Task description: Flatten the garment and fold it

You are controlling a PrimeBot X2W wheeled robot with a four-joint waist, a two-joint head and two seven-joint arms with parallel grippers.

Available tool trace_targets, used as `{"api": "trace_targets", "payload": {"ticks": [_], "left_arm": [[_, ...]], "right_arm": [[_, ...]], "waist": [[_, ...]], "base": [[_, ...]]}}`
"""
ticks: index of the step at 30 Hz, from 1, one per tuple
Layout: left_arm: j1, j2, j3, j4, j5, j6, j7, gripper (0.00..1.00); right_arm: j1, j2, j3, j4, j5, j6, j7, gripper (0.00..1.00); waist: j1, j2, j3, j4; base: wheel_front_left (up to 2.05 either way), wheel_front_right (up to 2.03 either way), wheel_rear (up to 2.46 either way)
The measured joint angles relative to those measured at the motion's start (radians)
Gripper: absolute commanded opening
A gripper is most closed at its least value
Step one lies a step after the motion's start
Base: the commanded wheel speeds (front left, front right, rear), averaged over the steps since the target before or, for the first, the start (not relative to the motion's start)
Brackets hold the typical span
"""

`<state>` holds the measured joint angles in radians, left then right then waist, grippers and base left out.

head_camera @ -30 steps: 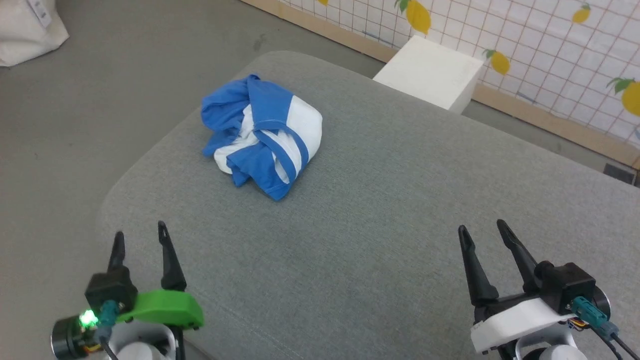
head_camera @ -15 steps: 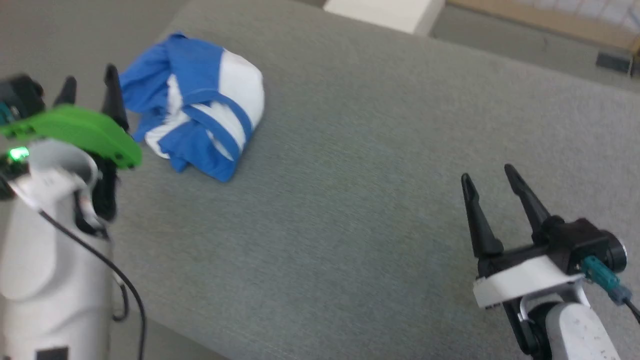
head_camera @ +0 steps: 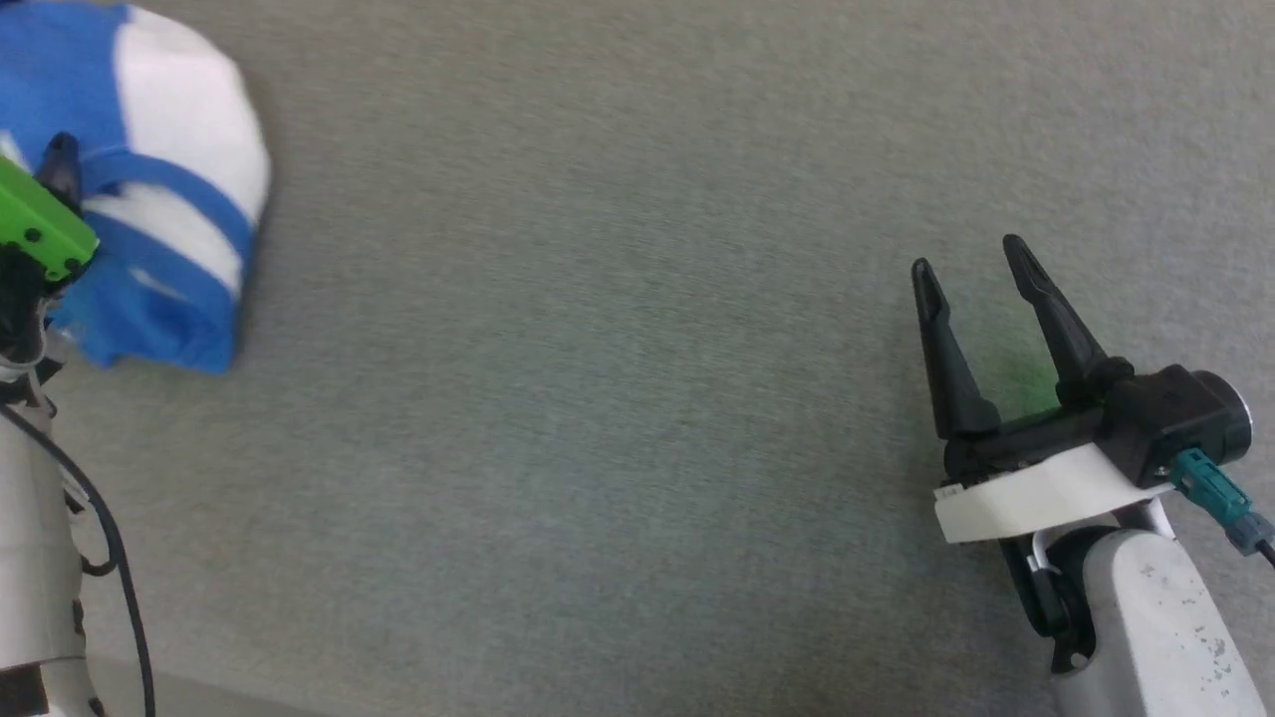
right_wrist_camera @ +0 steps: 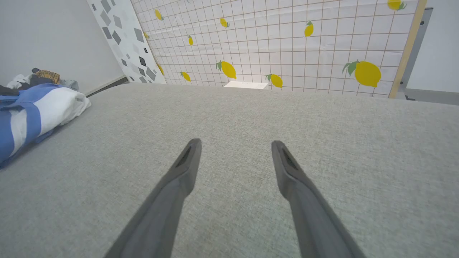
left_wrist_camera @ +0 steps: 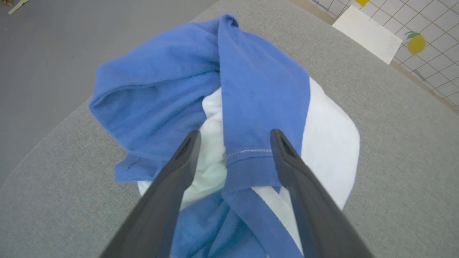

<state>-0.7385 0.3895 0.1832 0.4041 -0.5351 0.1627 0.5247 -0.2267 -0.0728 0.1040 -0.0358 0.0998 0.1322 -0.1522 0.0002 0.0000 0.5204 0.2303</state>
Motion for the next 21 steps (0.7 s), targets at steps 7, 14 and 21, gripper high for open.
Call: {"api": "trace_targets", "payload": {"ticks": [7,14,21], "left_arm": [[0.054,0.012,0.019,-0.025,-0.002,0.105,0.123,1.00],[0.124,0.050,0.031,-0.100,0.013,0.105,0.105,0.00],[0.158,0.101,-0.019,-0.136,0.141,0.031,-0.200,0.00]], "right_arm": [[-0.019,-0.002,0.007,0.019,0.015,0.000,-0.024,1.00],[-0.026,0.005,0.001,0.060,0.025,0.000,-0.043,1.00],[0.040,0.011,-0.020,0.132,0.036,0.000,-0.057,1.00]], "waist": [[-0.0001,0.0000,0.080,-0.086],[-0.0001,0.0000,0.066,-0.130],[-0.0001,0.0000,-0.036,-0.147]], "base": [[0.00,0.00,0.00],[0.00,0.00,0.00],[0.00,0.00,0.00]]}}
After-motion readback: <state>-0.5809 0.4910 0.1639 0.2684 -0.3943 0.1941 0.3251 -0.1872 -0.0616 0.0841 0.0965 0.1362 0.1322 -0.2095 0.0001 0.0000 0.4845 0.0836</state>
